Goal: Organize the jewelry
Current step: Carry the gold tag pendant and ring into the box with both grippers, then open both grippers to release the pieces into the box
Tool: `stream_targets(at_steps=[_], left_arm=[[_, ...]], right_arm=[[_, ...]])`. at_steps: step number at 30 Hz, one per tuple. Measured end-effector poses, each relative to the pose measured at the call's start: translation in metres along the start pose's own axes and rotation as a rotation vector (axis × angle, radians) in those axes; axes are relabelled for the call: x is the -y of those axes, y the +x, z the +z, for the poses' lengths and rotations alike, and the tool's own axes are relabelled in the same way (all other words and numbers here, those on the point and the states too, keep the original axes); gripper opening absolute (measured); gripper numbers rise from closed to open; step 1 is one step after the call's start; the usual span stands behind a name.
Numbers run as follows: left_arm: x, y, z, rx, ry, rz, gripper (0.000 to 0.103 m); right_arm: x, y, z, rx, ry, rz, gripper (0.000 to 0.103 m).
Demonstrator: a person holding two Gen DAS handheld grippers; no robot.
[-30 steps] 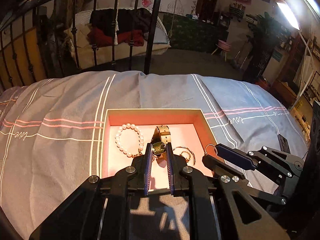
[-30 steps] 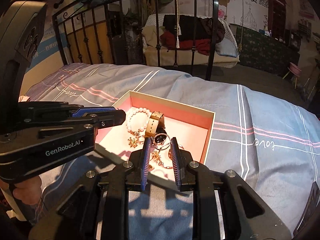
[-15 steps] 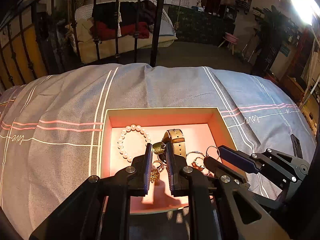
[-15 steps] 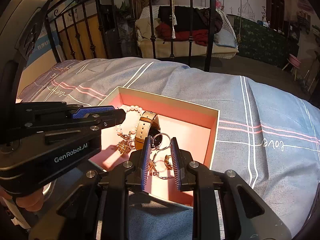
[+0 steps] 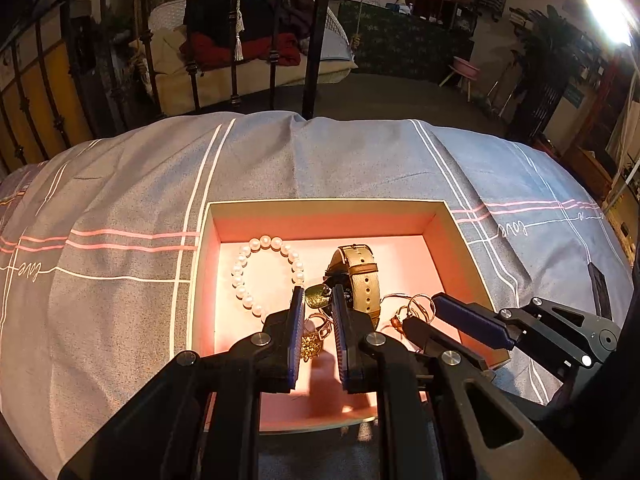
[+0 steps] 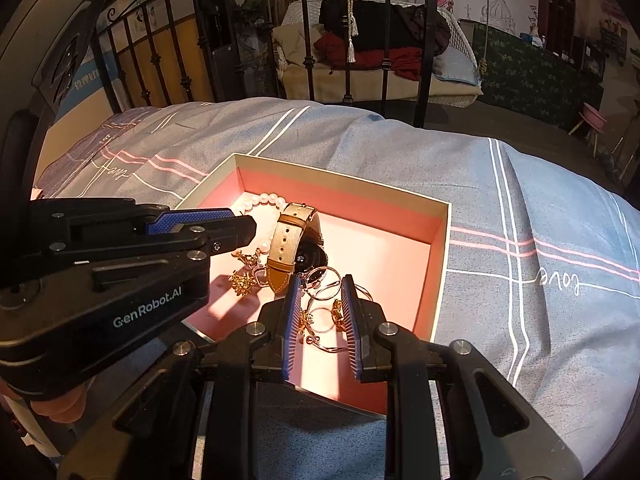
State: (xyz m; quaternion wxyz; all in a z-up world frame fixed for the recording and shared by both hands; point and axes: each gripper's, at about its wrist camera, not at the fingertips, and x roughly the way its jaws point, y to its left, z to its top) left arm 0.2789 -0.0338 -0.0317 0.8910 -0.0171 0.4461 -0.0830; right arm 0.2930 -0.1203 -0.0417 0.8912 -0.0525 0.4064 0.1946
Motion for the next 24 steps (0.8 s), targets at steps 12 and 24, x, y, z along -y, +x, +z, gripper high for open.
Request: stream_targets(at_steps=[12, 24], left_arm=[[0.001, 0.002, -0.001, -0.010, 0.003, 0.010, 0.014], [0.002, -0.010, 0.000, 0.034, -0.006, 0.064, 0.091]], right_arm=[[-0.005, 0.006, -0.001, -0.023, -0.027, 0.001, 0.022], [-0.014, -0.011, 0.000, 0.057, -0.053, -0.038, 0.097]])
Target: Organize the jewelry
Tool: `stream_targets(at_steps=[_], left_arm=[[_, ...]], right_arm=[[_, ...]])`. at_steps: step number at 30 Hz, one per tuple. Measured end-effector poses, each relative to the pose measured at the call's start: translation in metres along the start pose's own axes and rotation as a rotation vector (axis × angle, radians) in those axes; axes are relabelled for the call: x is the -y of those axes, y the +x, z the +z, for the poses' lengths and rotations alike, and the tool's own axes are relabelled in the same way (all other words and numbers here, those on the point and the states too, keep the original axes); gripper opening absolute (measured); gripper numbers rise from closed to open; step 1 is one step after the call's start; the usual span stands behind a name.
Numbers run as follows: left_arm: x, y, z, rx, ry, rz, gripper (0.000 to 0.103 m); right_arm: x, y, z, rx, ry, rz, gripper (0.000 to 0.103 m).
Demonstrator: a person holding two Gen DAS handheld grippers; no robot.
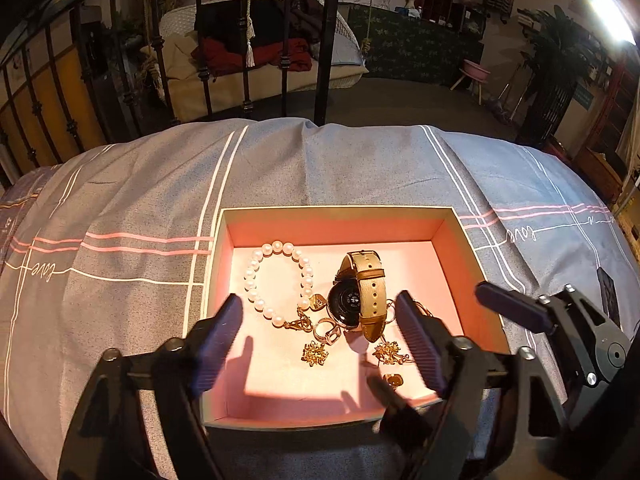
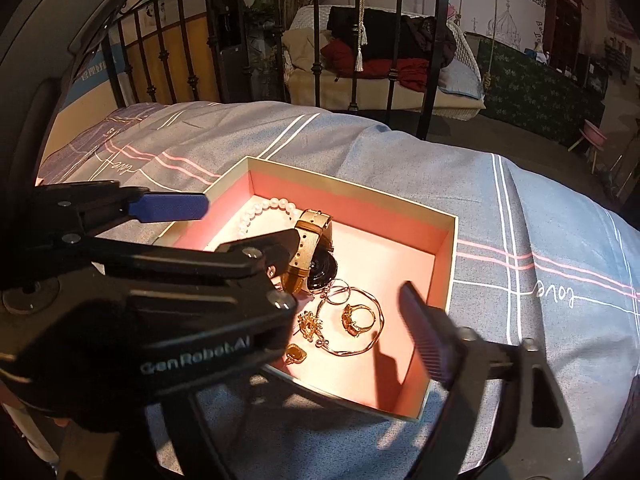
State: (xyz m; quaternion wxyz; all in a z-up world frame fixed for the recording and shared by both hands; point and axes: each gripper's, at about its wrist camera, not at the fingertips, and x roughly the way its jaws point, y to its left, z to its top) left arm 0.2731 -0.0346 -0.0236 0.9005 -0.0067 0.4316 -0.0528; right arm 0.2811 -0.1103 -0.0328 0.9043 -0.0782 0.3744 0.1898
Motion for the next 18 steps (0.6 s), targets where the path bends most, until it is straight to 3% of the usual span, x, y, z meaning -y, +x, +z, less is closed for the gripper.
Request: stream_targets(at_steps=[1, 10, 18], left_arm=[[0.000, -0.004, 0.000, 0.019, -0.002, 0.006, 0.096], [0.000, -0.030, -0.005, 0.085, -0.003, -0.017, 0.096], [0.003, -0.062, -0.024, 0.221, -0.016, -0.059, 0.096]], right_arm=[[0.000, -0.002, 0.000, 0.008, 0.000, -0.006, 0.097], [0.004, -0.018, -0.010, 0.044, 0.023, -0.026, 0.097], [0.009, -0.048, -0.030, 0.161, 0.066, -0.095, 0.097]])
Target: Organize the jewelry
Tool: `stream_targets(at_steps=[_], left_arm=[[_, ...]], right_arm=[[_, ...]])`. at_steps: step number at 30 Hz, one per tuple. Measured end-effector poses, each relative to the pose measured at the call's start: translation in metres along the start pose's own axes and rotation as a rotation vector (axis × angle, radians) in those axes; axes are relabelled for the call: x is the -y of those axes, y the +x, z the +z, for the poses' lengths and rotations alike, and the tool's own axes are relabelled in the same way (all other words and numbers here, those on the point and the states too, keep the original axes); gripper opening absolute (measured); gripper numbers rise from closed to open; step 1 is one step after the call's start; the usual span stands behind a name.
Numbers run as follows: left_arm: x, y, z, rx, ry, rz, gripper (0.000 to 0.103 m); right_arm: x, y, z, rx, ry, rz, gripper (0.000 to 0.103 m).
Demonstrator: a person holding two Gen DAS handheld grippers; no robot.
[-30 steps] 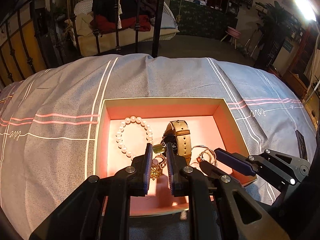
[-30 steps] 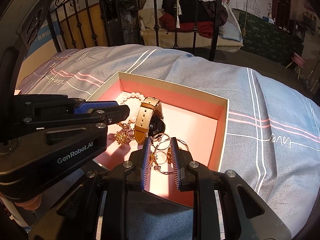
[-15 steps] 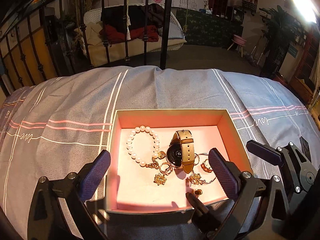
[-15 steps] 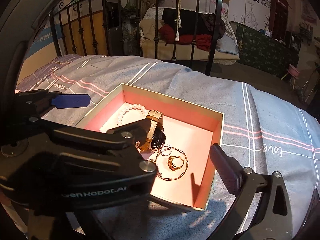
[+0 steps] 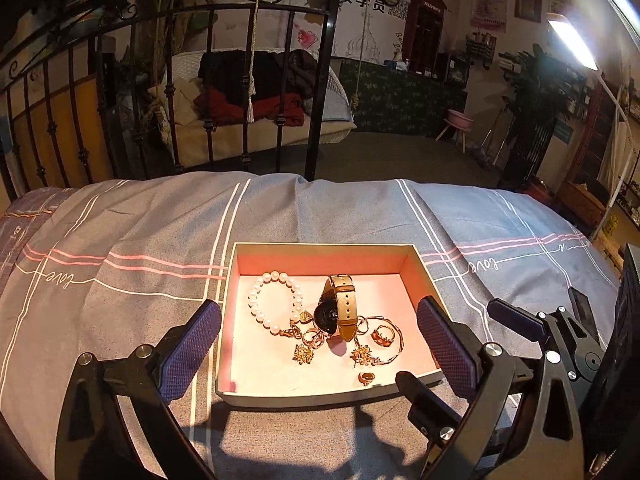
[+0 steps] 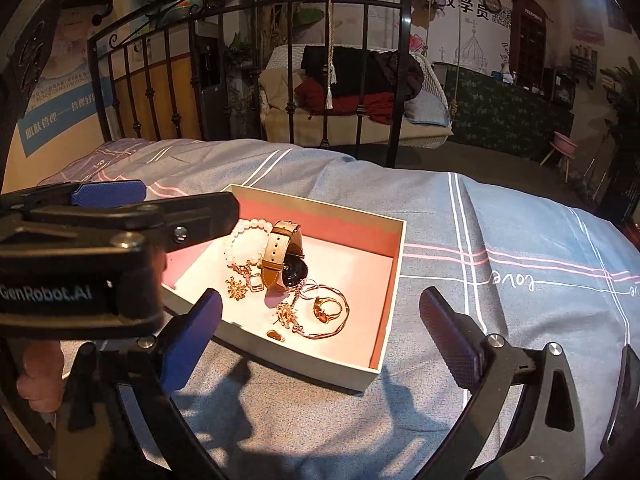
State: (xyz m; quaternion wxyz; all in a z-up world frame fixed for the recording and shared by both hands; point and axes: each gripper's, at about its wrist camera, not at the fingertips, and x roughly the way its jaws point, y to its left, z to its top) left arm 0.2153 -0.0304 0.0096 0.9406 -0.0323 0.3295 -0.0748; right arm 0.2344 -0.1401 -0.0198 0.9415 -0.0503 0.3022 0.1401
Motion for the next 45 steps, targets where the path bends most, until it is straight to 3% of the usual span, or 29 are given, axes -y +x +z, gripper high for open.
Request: stream_targets(at_steps=[2, 6, 9, 12, 25, 45], left_arm=[[-0.001, -0.015, -0.003, 0.050, -0.005, -0.003, 0.096], [-0.006, -0.065, -0.022, 0.242, -0.026, -0.023, 0.096], [-0.009, -0.092, -0.041, 0.341, -0.026, -0.005, 0.096], [-0.011, -0.100, -0.056, 0.367, -0.029, 0.039, 0.096], [-0.008, -0.104, -0.072, 0.358, -0.017, 0.083, 0.096], [-0.006, -0.107, -0.073, 0.357, 0.018, 0.100, 0.096]], right_arm=[[0.003, -0.016, -0.005, 0.062, 0.012, -0.057, 0.097], [0.006, -0.068, -0.028, 0.280, 0.051, -0.166, 0.097], [0.005, -0.101, -0.045, 0.413, 0.070, -0.181, 0.097], [0.003, -0.119, -0.052, 0.478, 0.075, -0.169, 0.097], [-0.001, -0.126, -0.052, 0.480, 0.077, -0.108, 0.097], [0.000, -0.124, -0.051, 0.476, 0.077, -0.108, 0.097]])
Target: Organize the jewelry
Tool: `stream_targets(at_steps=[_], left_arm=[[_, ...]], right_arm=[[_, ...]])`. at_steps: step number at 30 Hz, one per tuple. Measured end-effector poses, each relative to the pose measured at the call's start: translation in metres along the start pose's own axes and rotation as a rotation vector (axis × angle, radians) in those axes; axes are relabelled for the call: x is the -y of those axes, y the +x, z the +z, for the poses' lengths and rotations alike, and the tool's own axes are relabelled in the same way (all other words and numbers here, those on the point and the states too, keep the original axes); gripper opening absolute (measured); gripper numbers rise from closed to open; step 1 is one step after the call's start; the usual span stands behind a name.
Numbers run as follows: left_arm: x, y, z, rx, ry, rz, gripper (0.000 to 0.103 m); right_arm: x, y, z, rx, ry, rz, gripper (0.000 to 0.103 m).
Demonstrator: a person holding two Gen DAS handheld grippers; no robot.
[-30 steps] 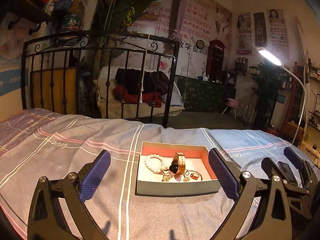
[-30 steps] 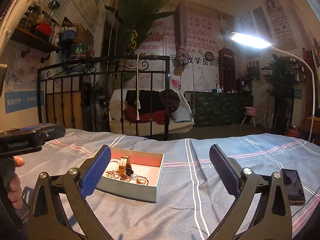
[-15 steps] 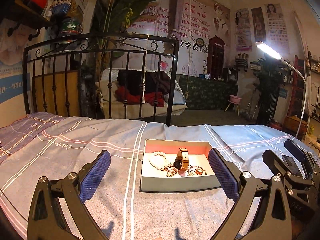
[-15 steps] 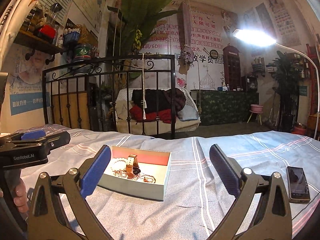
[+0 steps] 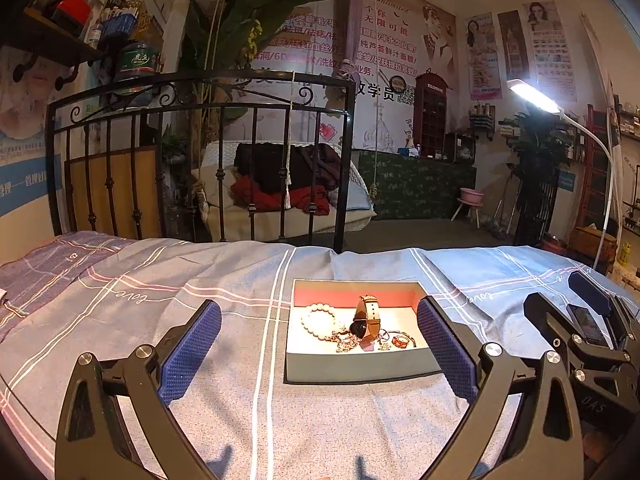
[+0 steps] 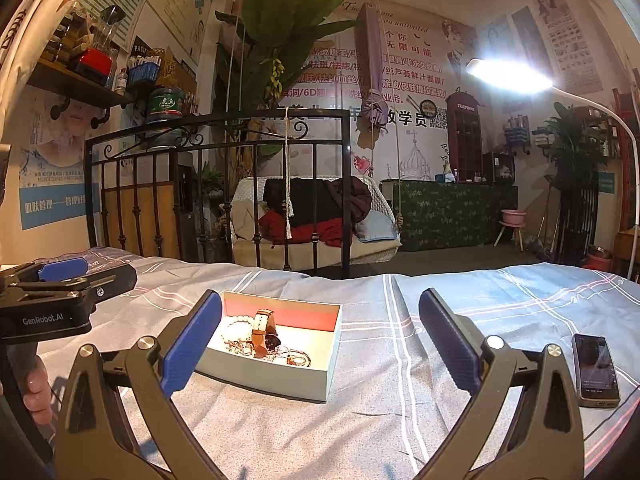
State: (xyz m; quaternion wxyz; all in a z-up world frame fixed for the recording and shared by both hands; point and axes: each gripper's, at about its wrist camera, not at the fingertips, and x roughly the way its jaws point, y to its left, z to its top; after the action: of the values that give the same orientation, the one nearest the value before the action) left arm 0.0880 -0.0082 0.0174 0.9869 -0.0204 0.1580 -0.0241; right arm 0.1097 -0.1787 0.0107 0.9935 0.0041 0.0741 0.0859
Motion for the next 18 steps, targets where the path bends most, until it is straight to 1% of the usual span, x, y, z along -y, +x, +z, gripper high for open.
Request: stream_targets(at_steps=[11, 18], left_arm=[[0.0017, -0.0005, 0.0001, 0.000, 0.010, 0.005, 0.096], [0.0031, -0.0018, 0.0016, 0.002, 0.022, 0.039, 0.096]], right_arm=[[-0.0004, 0.0005, -0.0002, 0.000, 0.000, -0.001, 0.097], [-0.0011, 0.0012, -0.0011, -0.001, -0.003, 0.000, 0.097]])
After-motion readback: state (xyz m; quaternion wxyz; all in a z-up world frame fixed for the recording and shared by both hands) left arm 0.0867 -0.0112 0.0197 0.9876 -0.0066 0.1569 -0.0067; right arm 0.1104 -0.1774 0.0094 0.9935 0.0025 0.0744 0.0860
